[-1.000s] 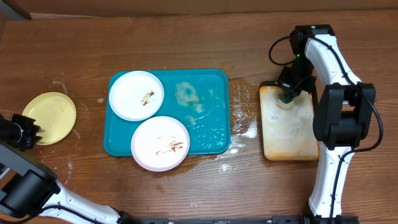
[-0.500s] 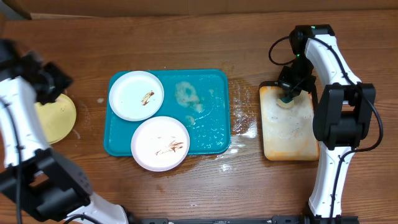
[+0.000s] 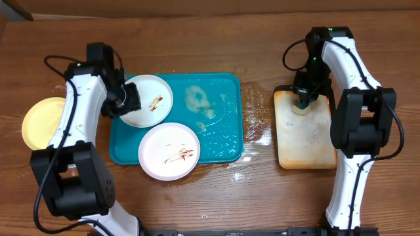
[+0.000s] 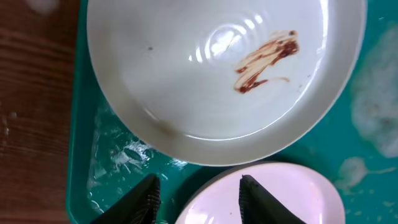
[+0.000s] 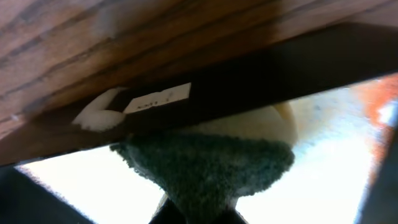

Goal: Clean dirty plates on tray and stack at the side
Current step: 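Move the left gripper to the far white plate's rim and grasp it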

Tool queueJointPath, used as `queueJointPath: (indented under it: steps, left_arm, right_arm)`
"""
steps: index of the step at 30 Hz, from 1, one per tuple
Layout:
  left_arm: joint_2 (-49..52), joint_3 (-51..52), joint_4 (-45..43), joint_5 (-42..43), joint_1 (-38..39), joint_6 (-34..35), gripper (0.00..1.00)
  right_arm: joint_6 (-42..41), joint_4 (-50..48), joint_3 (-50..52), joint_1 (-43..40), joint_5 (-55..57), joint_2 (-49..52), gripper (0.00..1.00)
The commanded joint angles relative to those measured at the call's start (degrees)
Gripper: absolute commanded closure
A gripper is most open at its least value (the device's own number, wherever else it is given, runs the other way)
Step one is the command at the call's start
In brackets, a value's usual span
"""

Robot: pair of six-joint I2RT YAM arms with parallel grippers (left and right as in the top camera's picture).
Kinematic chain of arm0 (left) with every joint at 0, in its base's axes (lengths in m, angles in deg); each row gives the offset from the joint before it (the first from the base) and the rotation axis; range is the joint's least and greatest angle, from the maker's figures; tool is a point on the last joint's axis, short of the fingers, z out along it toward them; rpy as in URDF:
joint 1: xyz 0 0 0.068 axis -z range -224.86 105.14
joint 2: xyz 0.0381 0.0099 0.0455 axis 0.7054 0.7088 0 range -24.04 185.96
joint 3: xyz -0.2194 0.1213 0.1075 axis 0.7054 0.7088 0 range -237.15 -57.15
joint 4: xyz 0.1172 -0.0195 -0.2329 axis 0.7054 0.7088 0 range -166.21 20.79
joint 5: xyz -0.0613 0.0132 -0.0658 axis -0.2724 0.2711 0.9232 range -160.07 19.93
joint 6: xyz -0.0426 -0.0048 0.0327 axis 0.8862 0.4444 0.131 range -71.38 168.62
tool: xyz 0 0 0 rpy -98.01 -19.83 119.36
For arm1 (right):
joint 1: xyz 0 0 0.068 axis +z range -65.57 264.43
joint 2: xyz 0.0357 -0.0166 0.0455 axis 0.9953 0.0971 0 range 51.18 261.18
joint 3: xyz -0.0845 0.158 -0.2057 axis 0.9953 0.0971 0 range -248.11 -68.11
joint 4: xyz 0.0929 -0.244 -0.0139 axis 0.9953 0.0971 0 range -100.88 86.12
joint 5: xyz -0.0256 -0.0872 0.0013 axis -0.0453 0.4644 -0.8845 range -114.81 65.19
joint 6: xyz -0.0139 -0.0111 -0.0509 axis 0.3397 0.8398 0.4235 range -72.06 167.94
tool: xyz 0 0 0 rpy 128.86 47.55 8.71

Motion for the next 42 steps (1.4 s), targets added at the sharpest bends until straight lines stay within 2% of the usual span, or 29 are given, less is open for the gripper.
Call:
queueJointPath:
  steps: [1,7,11,17,24,31,37,42]
  left_arm:
    - [0.6,1.3,-0.5,-0.7,-1.1,0.4,0.56]
    - [-0.1,1.3,-0.3,-0.3,-1.1,-0.1,0.53]
    - [-0.1,1.3,-0.7,-0.2,-1.1,0.0,0.51]
    - [-0.1,1.3,-1.0,-0.3,-1.1,0.0,0.46]
    - [0.2,2.9,-3.1,-2.4,-1.6,0.2,0.31]
    - [0.7,13.6,-12.0,-2.3,-3.6,4.7,0.33]
    - [0.7,15.7,-16.0,-4.8,-4.0,9.7,0.36]
    - [2.8,17.3,-21.2,-6.3,-4.0,14.9,0.32]
  right_arm:
    - [2.0,-2.7,6.0,0.3,-2.7,-2.3,0.96]
    - [1.8,-13.2,20.8,0.3,-4.0,-4.6,0.96]
    - [1.3,-17.4,27.2,0.3,-4.2,-6.6,0.96]
    - [1.6,-17.7,27.3,0.3,-4.2,-9.2,0.96]
    - [2.2,-17.5,27.3,0.3,-4.2,-13.8,0.96]
    - [2.4,-16.3,27.3,0.3,-4.2,-14.2,0.96]
    - [2.5,-15.7,27.3,0.3,-4.4,-14.2,0.96]
    - [2.8,-15.5,27.3,0.3,-4.4,-14.2,0.96]
